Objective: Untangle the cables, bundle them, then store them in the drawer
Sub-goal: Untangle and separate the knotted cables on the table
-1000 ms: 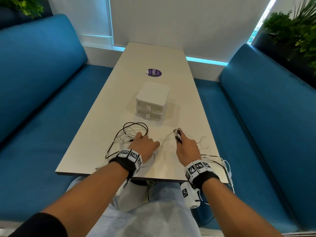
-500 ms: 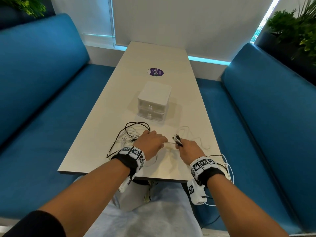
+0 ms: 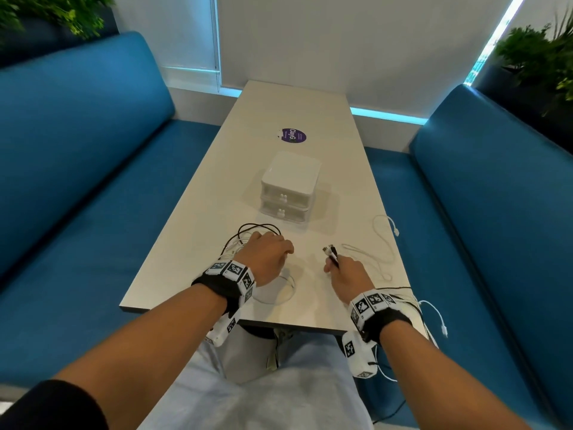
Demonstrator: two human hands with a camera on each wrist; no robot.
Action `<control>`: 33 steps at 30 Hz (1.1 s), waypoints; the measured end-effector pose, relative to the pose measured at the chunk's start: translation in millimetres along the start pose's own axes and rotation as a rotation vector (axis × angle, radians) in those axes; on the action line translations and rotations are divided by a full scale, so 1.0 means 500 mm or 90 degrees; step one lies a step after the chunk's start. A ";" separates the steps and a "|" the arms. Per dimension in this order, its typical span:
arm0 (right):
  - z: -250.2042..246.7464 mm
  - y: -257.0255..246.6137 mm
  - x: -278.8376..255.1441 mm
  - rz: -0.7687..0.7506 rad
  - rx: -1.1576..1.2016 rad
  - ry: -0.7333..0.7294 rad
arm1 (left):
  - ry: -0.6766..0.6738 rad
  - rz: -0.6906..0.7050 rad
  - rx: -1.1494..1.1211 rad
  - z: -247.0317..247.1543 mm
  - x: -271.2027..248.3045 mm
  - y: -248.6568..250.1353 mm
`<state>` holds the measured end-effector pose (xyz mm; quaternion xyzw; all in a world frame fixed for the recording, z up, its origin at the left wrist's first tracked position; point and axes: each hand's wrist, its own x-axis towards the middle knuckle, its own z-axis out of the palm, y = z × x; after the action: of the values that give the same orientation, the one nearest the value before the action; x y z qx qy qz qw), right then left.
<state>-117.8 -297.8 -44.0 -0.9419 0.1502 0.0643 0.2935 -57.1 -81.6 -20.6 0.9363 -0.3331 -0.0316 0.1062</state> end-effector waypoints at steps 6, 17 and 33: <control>0.002 -0.004 -0.020 -0.010 0.072 0.018 | 0.051 -0.080 -0.033 -0.027 -0.006 -0.044; 0.008 -0.043 -0.019 -0.014 0.073 -0.125 | -0.062 -0.021 -0.036 -0.025 -0.035 -0.049; 0.041 -0.071 -0.033 -0.035 0.176 -0.100 | 0.169 -0.046 -0.207 -0.036 -0.016 -0.055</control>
<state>-122.6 -254.2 -38.1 -0.8883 0.1085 0.1082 0.4329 -44.1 -52.5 -9.3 0.9141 -0.2733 0.0350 0.2975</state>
